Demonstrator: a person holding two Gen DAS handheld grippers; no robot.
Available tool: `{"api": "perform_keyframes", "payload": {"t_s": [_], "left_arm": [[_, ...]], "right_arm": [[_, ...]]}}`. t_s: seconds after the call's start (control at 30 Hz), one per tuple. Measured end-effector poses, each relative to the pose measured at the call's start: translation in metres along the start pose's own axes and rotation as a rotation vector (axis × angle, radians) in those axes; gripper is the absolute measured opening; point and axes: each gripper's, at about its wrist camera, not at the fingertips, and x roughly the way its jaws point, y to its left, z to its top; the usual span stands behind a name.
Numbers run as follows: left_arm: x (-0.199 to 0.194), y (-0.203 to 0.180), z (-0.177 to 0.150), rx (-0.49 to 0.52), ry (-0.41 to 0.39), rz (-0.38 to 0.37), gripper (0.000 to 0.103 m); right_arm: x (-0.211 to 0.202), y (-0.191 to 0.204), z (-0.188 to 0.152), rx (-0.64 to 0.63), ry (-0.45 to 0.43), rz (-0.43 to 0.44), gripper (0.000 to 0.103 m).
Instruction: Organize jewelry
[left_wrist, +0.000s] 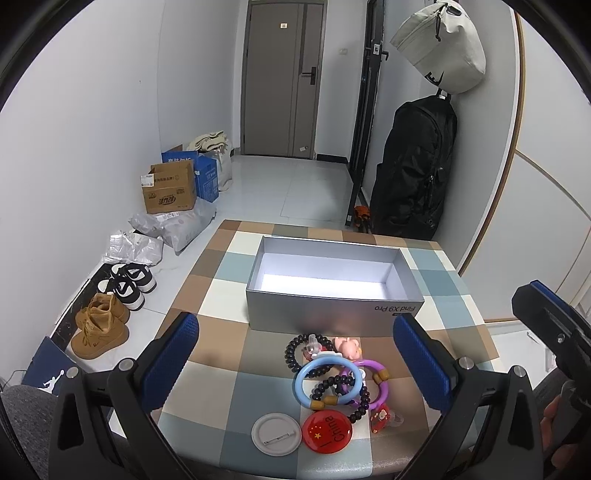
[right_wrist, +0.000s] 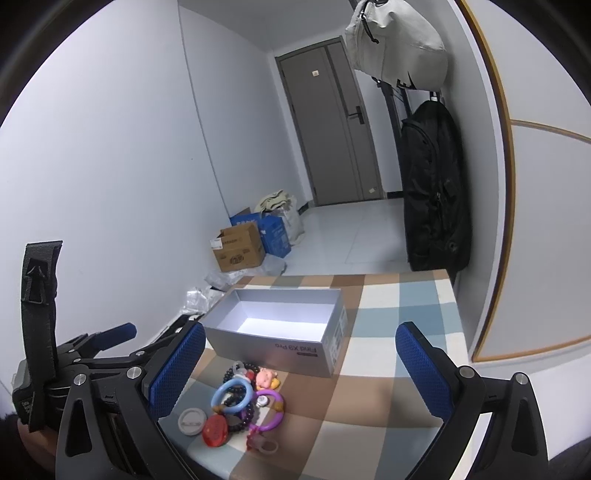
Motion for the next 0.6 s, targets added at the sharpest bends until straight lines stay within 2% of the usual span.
{"api": "perform_keyframes", "payload": {"t_s": [0.6], "left_arm": [[0.0021,-0.0028,-0.0016,0.006,-0.005,0.004,0.102]], "right_arm": [[0.0023,0.0024,-0.0031,-0.006,0.0,-0.004,0.103]]}}
